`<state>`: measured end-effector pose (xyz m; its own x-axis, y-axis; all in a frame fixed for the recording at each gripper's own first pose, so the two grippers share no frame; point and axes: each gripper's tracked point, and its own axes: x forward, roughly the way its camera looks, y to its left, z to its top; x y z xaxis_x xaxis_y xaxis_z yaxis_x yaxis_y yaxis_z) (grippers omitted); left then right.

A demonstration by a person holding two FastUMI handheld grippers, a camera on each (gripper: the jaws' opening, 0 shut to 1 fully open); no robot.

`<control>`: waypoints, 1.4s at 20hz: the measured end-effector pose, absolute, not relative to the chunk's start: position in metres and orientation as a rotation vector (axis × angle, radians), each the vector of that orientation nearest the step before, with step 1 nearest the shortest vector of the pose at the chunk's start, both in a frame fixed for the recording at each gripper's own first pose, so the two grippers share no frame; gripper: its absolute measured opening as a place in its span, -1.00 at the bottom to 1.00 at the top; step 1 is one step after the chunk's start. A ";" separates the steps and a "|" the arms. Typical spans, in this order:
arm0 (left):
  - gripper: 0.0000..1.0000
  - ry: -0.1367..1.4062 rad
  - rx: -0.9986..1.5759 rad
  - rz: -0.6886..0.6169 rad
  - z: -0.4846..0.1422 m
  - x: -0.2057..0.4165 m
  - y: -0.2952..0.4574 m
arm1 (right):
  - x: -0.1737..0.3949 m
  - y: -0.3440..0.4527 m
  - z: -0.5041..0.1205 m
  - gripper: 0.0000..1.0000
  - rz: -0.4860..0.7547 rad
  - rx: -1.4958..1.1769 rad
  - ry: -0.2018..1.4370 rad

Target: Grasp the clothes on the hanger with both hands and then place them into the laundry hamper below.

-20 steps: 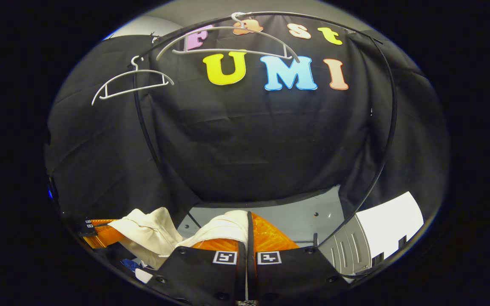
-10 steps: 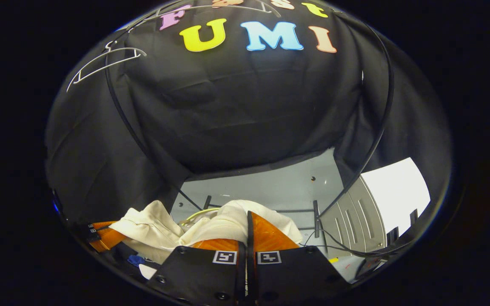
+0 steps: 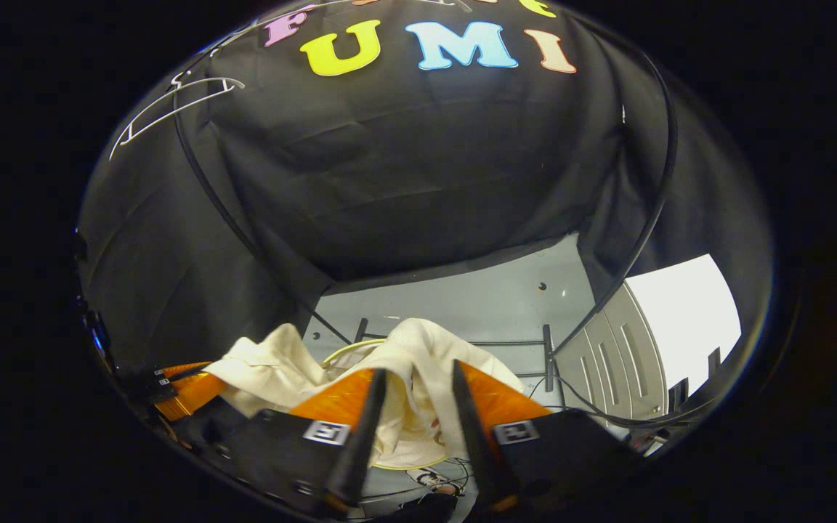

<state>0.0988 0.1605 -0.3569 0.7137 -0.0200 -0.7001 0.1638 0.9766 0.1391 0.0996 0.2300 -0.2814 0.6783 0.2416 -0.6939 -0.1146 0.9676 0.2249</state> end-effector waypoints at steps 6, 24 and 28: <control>0.92 0.765 0.156 -0.045 -0.347 0.087 0.183 | 0.092 0.223 -0.262 0.96 0.206 0.134 0.762; 0.92 0.505 0.188 -0.022 -0.189 0.049 0.080 | 0.077 0.104 -0.145 0.96 0.182 0.029 0.483; 0.91 0.365 0.187 0.004 -0.109 0.030 0.019 | 0.079 0.063 -0.092 0.96 0.188 0.036 0.339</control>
<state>0.0303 0.0189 -0.1091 0.9343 0.0374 -0.3546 0.0299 0.9827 0.1826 0.0786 0.0632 -0.0922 0.9258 0.1893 -0.3273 -0.1774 0.9819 0.0661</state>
